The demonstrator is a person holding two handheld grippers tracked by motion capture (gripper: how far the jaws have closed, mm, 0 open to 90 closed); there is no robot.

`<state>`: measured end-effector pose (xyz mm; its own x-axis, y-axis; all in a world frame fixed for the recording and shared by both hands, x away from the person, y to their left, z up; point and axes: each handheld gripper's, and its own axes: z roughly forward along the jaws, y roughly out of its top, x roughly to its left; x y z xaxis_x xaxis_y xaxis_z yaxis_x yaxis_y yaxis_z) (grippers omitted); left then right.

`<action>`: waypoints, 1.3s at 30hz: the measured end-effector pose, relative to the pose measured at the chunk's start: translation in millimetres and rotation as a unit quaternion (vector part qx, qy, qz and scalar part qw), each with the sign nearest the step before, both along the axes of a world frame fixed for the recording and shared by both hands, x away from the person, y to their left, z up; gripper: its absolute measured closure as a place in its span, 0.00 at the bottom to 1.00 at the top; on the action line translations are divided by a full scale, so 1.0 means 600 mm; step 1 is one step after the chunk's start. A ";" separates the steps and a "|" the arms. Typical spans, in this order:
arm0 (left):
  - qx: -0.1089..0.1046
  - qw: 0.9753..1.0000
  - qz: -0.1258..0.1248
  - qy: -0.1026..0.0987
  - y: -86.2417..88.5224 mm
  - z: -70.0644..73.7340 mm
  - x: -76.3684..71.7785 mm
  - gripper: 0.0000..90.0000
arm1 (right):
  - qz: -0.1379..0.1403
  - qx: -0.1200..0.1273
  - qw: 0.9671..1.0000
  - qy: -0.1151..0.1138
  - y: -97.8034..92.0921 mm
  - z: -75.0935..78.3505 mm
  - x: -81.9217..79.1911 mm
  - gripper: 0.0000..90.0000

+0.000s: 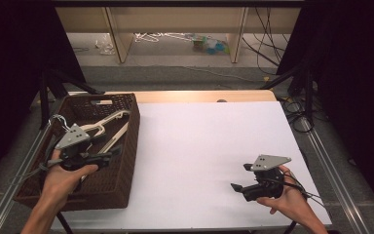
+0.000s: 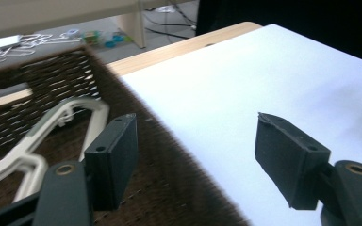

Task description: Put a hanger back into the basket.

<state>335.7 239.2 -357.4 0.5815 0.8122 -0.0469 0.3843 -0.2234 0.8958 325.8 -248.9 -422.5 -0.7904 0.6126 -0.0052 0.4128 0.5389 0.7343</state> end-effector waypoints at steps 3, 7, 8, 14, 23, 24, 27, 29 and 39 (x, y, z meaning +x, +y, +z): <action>0.007 1.000 -0.016 -0.009 -0.017 0.000 -0.004 0.33 | 0.000 0.001 1.000 -0.006 0.000 0.000 -0.001 0.23; 0.004 1.000 -0.027 -0.009 -0.035 -0.001 -0.010 0.29 | 0.002 0.003 1.000 -0.005 0.001 0.000 -0.003 0.22; 0.008 0.999 -0.034 -0.013 -0.039 -0.001 -0.011 0.28 | -0.001 0.003 1.000 -0.007 0.001 -0.001 -0.004 0.21; -0.002 0.999 -0.049 -0.011 -0.066 -0.005 -0.021 0.21 | 0.000 0.007 1.000 -0.013 0.002 -0.002 -0.004 0.21; -0.002 0.996 -0.083 -0.016 -0.111 -0.013 -0.037 0.19 | 0.001 0.015 1.000 -0.017 0.004 -0.001 -0.007 0.21; 0.002 0.996 -0.087 -0.018 -0.114 -0.014 -0.039 0.19 | -0.001 0.015 1.000 -0.015 0.004 0.000 -0.008 0.21; -0.001 0.995 -0.095 -0.016 -0.123 -0.021 -0.046 0.19 | -0.002 0.017 1.000 -0.016 0.005 0.000 -0.011 0.21; -0.002 0.995 -0.099 -0.017 -0.129 -0.026 -0.050 0.19 | 0.001 0.018 1.000 -0.021 0.006 0.000 -0.011 0.21; 0.007 0.993 -0.121 -0.010 -0.162 -0.060 -0.061 0.19 | 0.006 0.020 1.000 -0.019 0.009 -0.003 -0.015 0.21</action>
<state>299.1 142.1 -393.2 0.7597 0.6499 -0.0231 0.3010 -0.3200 0.8983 317.1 -243.4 -424.6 -0.7976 0.6031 -0.0113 0.3772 0.5133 0.7709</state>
